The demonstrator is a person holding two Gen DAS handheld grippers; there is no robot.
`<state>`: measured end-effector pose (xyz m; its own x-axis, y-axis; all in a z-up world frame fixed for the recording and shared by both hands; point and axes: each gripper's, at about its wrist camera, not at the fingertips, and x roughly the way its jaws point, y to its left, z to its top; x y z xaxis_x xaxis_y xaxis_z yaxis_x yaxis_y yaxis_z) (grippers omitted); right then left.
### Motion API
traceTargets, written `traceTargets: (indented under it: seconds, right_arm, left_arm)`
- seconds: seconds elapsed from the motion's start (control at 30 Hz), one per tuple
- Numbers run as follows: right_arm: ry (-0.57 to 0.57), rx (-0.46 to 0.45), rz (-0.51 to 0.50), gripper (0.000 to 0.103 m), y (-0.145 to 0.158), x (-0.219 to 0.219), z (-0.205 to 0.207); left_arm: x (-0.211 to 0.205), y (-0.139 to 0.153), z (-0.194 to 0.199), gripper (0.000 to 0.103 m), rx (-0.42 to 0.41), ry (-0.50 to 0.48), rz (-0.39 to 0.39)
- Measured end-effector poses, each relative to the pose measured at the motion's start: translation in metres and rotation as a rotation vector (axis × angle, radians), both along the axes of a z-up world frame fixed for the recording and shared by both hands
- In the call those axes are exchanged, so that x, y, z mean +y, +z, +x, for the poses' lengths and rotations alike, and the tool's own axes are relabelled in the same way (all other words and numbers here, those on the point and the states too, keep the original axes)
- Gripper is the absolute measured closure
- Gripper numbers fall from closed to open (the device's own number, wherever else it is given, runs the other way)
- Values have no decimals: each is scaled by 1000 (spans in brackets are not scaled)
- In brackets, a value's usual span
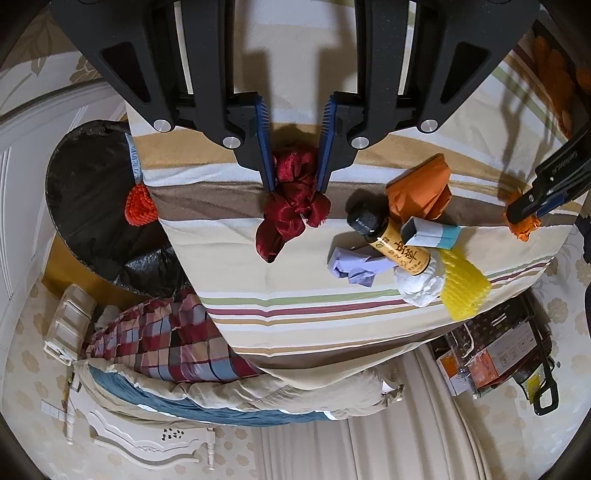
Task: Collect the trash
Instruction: 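Carry the orange bag and red ribbon with both tools over the black bin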
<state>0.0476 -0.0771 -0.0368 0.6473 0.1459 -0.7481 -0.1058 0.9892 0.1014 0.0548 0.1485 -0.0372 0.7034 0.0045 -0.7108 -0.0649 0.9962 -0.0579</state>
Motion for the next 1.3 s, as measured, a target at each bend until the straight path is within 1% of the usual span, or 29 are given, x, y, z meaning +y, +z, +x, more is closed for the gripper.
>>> traceTargets:
  seconds: [0.37,0.57,0.77,1.03,1.17,1.3]
  right_arm:
    - [-16,-51,10,81,19,-11,-14]
    - [-62,-83,6,82,31,-34,-19]
    - [-125,-99,-6,81,36,-66,-15]
    - [-210,-115,-25,82,38,-117,0]
    - [-246,-111,-28,81,35,-140,10]
    - [-269,-104,-26,81,30,-157,20]
  left_arm:
    - [-39,20,-14,46,-64,-90,-25]
    - [-69,29,-11,46,-88,-151,-37]
    - [-112,39,2,46,-112,-225,-33]
    - [-172,42,27,46,-121,-316,-22]
    - [-197,40,40,46,-111,-349,-17]
    - [-222,33,51,46,-96,-378,7]
